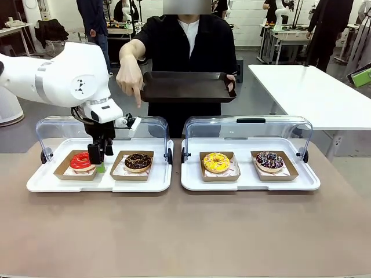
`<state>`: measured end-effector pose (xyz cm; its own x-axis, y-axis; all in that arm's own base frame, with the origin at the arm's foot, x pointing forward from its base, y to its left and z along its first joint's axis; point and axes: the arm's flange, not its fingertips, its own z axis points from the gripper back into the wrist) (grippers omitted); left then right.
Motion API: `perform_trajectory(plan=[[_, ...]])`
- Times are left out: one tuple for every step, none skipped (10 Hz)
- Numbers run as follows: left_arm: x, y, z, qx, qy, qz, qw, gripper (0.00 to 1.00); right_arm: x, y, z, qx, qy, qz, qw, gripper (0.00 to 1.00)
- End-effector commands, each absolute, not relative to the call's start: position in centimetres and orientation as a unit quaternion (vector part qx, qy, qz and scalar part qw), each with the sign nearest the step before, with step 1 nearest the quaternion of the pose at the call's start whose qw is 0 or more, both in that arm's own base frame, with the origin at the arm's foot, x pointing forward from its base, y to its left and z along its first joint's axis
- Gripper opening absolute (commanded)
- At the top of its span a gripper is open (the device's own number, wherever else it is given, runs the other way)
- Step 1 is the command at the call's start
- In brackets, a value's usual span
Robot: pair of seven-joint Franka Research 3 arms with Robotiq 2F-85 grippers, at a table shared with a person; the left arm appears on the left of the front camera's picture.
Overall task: Provide the desired donut to the person.
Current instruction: Pick up and lift the Paper togo box containing the Donut pointed at by the person.
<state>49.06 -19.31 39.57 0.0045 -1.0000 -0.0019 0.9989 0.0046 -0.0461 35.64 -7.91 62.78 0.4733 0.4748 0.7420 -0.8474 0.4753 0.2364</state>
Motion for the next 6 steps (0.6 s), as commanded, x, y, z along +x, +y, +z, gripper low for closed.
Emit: perform_trajectory(plan=[[47.9, -18.9, 42.1, -0.074, -0.024, -0.707, 0.703, 1.0, 35.6, -7.9, 62.7, 0.309, -0.308, 0.412, 0.8, 1.0], [49.1, -19.3, 39.6, -0.016, 0.017, -0.705, 0.709, 1.0, 35.6, -7.9, 62.7, 0.309, -0.308, 0.412, 0.8, 1.0], [49.1, -19.3, 39.6, -0.016, 0.017, -0.705, 0.709, 1.0, 35.6, -7.9, 62.7, 0.309, -0.308, 0.412, 0.8, 1.0], [49.1, -19.3, 39.6, -0.016, 0.017, -0.705, 0.709, 1.0, 35.6, -7.9, 62.7, 0.309, -0.308, 0.412, 0.8, 1.0], [49.1, -19.3, 39.6, -0.016, 0.017, -0.705, 0.709, 1.0, 35.6, -7.9, 62.7, 0.309, -0.308, 0.412, 0.8, 1.0], [49.1, -19.3, 39.6, -0.016, 0.017, -0.705, 0.709, 1.0, 35.6, -7.9, 62.7, 0.309, -0.308, 0.412, 0.8, 1.0]])
